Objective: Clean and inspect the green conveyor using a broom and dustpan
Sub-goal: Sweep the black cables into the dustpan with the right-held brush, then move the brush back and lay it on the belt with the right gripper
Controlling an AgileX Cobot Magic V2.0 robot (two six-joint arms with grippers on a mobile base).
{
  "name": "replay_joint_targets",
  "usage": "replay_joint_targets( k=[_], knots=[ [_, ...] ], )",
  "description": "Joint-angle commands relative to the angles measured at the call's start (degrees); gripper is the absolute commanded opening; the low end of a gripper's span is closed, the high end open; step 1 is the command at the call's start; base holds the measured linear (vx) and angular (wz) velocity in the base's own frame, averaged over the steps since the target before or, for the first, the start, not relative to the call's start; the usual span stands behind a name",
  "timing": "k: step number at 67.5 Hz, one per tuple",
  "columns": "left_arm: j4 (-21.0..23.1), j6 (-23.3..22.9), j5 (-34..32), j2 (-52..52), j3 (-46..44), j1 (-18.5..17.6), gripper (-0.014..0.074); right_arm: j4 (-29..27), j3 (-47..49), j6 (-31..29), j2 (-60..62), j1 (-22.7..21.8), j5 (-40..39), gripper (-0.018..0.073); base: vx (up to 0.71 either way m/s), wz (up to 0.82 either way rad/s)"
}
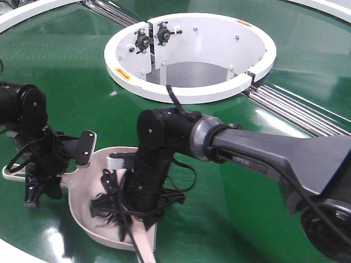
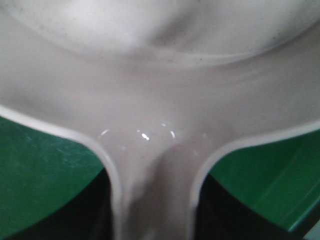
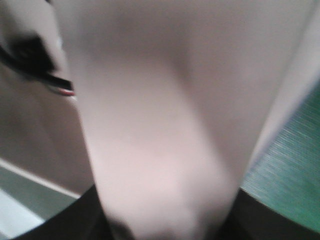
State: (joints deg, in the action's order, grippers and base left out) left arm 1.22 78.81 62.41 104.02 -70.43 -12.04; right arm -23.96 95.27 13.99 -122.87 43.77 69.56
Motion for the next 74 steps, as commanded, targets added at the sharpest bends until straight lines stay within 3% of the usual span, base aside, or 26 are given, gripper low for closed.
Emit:
replay_joint_targets(
  k=[1,15,34,46,55,74],
  knots=[
    [0.93,-0.54,-0.28,-2.28,-1.57,-0.29,-0.0006,-2.07,5.14,-0.57,2.57,-0.09,4.13,-0.0005,0.0,0.0],
    [0.93,-0.54,-0.28,-2.28,-1.57,-0.29,-0.0006,0.07,8.19,-0.13,3.35,-0.09,4.13,-0.0005,0.0,0.0],
    [0.93,-0.54,-0.28,-2.28,-1.57,-0.29,-0.0006,11.06,8.06,2.68,8.04,-1.08,4.13,-0.0002,0.0,0.0],
    [0.93,-0.54,-0.28,-2.28,-1.57,-0.29,-0.0006,17.45,6.34,2.46,12.81,-4.31,4.13,-0.0002,0.0,0.0],
    [0.93,-0.54,-0.28,-2.28,-1.57,-0.29,-0.0006,23.96,-0.1,2.37,17.11,-7.12,4.02,-0.0002,0.0,0.0],
    [0.93,-0.54,-0.28,-2.28,-1.57,-0.29,-0.0006,24.72,-17.81,-3.34,27.79,-18.5,-4.64,-0.0002,0.0,0.0]
  ],
)
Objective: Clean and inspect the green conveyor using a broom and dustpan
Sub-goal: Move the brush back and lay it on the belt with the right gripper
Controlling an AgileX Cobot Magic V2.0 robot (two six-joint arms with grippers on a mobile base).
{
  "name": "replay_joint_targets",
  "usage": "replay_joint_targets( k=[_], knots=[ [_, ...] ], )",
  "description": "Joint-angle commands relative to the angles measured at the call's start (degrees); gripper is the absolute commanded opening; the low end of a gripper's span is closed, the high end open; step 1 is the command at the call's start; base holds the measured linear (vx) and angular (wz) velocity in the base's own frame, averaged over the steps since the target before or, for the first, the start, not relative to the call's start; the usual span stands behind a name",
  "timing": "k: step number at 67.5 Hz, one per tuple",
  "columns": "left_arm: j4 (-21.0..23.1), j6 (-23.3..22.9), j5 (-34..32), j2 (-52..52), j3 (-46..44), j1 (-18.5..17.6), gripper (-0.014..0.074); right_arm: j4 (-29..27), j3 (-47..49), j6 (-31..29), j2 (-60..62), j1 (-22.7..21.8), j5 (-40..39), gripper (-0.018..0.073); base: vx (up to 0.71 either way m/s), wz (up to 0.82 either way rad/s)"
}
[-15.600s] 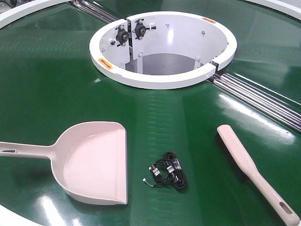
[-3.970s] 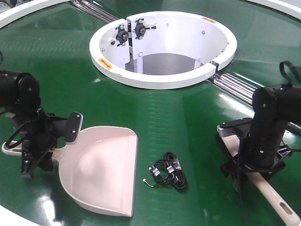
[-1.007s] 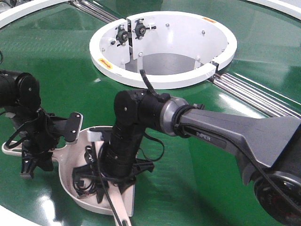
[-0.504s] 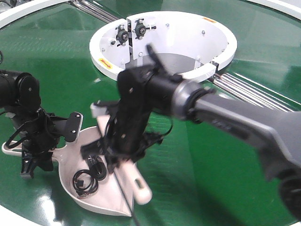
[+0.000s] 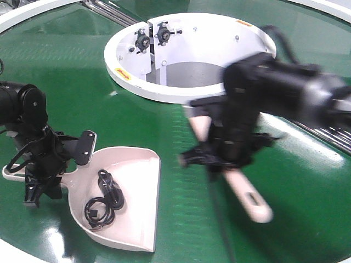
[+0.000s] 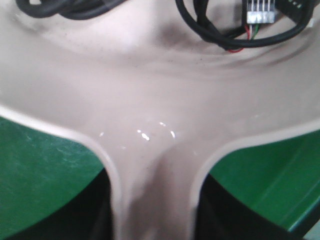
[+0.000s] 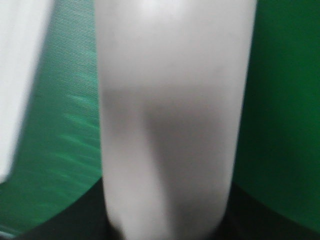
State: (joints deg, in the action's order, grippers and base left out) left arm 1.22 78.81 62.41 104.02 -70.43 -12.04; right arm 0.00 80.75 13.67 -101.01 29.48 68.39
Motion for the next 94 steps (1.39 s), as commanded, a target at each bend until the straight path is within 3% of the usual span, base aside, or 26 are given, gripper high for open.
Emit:
replay_joint_targets(
  k=[1,11,21,34,51,94],
  knots=[
    [0.93,-0.54,-0.28,-2.28,-1.57,-0.29,-0.0006,0.69,-4.19,-3.5,6.69,-5.12,-3.71,-0.0002,0.0,0.0],
    [0.93,-0.54,-0.28,-2.28,-1.57,-0.29,-0.0006,-0.6,-10.88,-8.66,10.73,-14.03,-5.3,-0.0002,0.0,0.0],
    [0.93,-0.54,-0.28,-2.28,-1.57,-0.29,-0.0006,-5.37,-14.3,-15.91,14.09,-22.09,-5.8,-0.0002,0.0,0.0],
    [0.93,-0.54,-0.28,-2.28,-1.57,-0.29,-0.0006,-5.87,-17.21,-20.1,15.13,-27.9,-7.27,-0.0002,0.0,0.0],
    [0.93,-0.54,-0.28,-2.28,-1.57,-0.29,-0.0006,-9.55,-23.8,-21.42,15.13,-28.48,-13.49,-0.0002,0.0,0.0],
    [0.93,-0.54,-0.4,-2.28,-1.57,-0.29,-0.0006,-8.22,-28.25,-23.26,9.0,-26.85,-15.41,-0.0002,0.0,0.0]
  ],
)
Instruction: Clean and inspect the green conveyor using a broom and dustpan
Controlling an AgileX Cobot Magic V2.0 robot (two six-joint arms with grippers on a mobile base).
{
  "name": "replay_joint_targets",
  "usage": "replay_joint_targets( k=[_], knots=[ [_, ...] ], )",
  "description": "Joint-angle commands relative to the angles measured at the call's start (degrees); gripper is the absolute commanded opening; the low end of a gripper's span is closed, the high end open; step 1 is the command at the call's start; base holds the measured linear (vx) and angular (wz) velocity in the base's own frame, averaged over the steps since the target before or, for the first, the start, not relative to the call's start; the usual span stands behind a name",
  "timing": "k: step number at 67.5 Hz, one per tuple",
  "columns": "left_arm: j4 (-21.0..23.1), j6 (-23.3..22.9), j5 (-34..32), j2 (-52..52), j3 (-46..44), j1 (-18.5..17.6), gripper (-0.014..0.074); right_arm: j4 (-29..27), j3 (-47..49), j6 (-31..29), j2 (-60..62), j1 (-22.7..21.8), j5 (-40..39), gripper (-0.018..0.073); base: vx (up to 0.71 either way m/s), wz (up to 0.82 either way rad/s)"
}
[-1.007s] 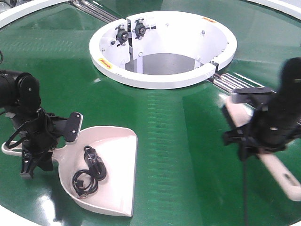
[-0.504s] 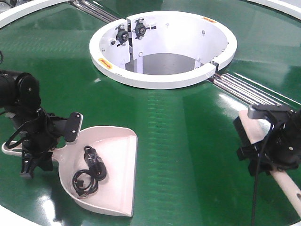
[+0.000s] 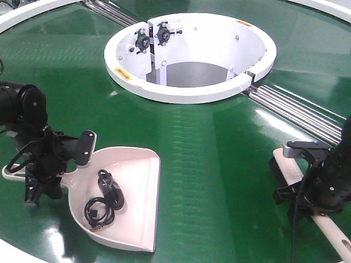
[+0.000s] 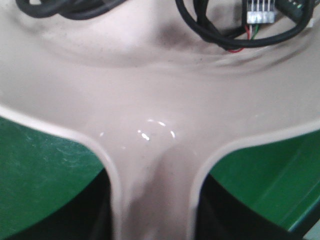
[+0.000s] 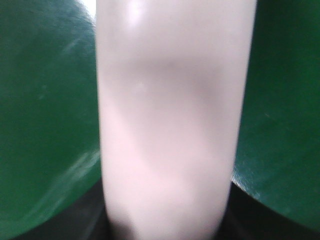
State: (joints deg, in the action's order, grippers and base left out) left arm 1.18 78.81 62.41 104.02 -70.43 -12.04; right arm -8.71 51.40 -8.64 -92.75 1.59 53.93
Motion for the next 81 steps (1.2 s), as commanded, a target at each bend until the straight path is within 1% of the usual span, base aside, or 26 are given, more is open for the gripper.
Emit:
replay_joint_targets(
  k=[1,8,15,29,37,47,56,61,70,74,81],
  knots=[
    [0.97,-0.54,-0.45,-2.28,-1.57,-0.29,-0.0006,0.89,1.1,-0.95,0.41,1.44,-1.1,-0.0002,0.0,0.0],
    [0.97,-0.54,-0.45,-2.28,-1.57,-0.29,-0.0006,2.75,1.1,-0.82,-0.98,4.31,-2.45,0.0,0.0,0.0],
    [0.97,-0.54,-0.45,-2.28,-1.51,-0.29,-0.0006,3.17,1.1,-0.59,-2.55,6.39,-3.61,0.0009,0.0,0.0],
    [0.97,-0.54,-0.31,-2.28,-1.51,-0.29,-0.0006,3.18,1.15,-0.44,-3.46,6.74,-3.5,0.0063,0.0,0.0],
    [0.97,-0.54,-0.26,-2.28,-1.51,-0.29,0.0001,3.18,1.26,-0.31,-3.46,6.74,-3.48,0.0123,0.0,0.0],
    [0.91,-0.89,0.94,-2.28,-1.51,-0.29,0.0033,3.35,1.26,-0.26,-3.35,6.74,-3.15,0.0232,0.0,0.0],
    [0.91,-1.11,1.8,-2.28,-1.51,-0.29,0.0095,3.62,1.26,-0.26,-3.13,6.74,-3.15,0.0344,0.0,0.0],
    [0.91,-1.11,2.07,-2.28,-1.51,-0.29,0.0146,3.74,1.26,-0.26,-2.73,6.74,-3.08,0.0403,0.0,0.0],
    [0.97,-1.18,2.73,-2.35,-1.51,-0.29,0.0246,3.81,1.26,-0.26,-1.32,6.74,-3.28,0.0476,0.0,0.0],
    [0.97,-2.41,2.84,-2.4,-1.51,-0.29,0.0295,3.81,1.26,-0.26,-0.52,6.74,-3.42,0.05,0.0,0.0],
    [0.92,-6.04,2.36,-2.88,-1.51,-0.29,0.0372,3.86,1.26,-0.26,0.85,6.74,-3.31,0.0519,0.0,0.0]
  ],
)
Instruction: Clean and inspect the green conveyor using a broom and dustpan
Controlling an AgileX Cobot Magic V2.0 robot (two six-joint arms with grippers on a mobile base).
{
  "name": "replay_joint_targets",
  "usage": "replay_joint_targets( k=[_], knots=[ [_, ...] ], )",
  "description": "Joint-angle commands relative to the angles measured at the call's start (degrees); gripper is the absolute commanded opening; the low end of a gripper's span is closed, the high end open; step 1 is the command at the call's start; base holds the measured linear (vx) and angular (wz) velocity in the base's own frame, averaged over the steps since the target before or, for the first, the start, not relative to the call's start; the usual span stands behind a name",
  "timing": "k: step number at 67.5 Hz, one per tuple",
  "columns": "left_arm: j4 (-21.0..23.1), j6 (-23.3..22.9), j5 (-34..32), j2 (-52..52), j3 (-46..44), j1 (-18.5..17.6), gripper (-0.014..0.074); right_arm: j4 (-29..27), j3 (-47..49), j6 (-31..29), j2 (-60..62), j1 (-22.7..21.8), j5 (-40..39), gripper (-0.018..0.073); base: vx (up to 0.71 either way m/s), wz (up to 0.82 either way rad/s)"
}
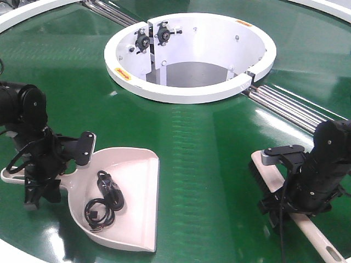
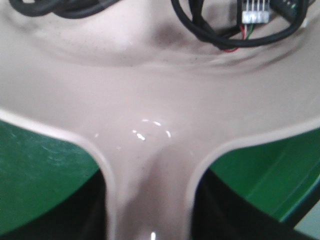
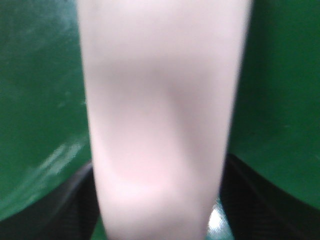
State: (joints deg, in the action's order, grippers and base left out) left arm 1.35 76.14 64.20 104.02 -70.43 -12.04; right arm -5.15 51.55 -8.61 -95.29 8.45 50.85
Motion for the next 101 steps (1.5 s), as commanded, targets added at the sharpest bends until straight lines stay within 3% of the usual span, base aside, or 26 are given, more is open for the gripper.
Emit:
replay_joint_targets(
  k=[1,17,32,45,54,67,75,84,93,101],
  knots=[
    [0.75,-3.87,0.5,-2.94,-1.51,-0.29,0.0384,0.3,1.11,-0.29,3.54,-0.12,-0.22,0.0519,0.0,0.0],
    [2.17,-5.55,0.71,-5.83,-1.51,-0.29,0.051,0.51,1.11,-0.29,7.02,-0.12,0.74,0.0519,0.0,0.0],
    [8.59,-5.72,3.64,-10.25,-1.51,-0.29,0.0516,1.36,1.11,-0.34,12.33,-0.12,0.64,0.0519,0.0,0.0],
    [10.64,-6.07,7.08,-15.06,-1.51,-0.29,0.0509,1.74,1.11,-0.28,20.44,-0.12,-0.94,0.0519,0.0,0.0],
    [12.33,-12.76,7.08,-20.08,-1.51,-0.29,0.0495,1.56,1.11,0.3,29.1,-0.12,-2.6,0.0519,0.0,0.0],
    [13.57,-18.01,7.08,-27.94,-1.51,-0.29,0.0473,1.38,0.97,1.68,43.27,-0.12,-3.79,0.0518,0.0,0.0],
    [16.69,-24.95,5.63,-31.99,-1.51,-0.29,0.0459,-0.16,0.91,1.68,51.32,-0.12,-4.46,0.0518,0.0,0.0],
    [18.57,-27.63,2.8,-34.76,-1.51,-0.29,0.0449,-1.36,-1.75,1.63,60.89,-0.12,-6.53,0.0518,0.0,0.0],
    [19.52,-36.53,4.46,-38.53,-1.51,-0.34,0.0449,-0.48,-6.01,1.19,69.6,-0.12,-9.2,0.0518,0.0,0.0],
    [21.05,-37.37,0.26,-44.77,-1.4,-0.34,0.0449,-0.49,-12.03,0.79,77.32,-0.12,-12.88,0.0518,0.0,0.0]
  ],
)
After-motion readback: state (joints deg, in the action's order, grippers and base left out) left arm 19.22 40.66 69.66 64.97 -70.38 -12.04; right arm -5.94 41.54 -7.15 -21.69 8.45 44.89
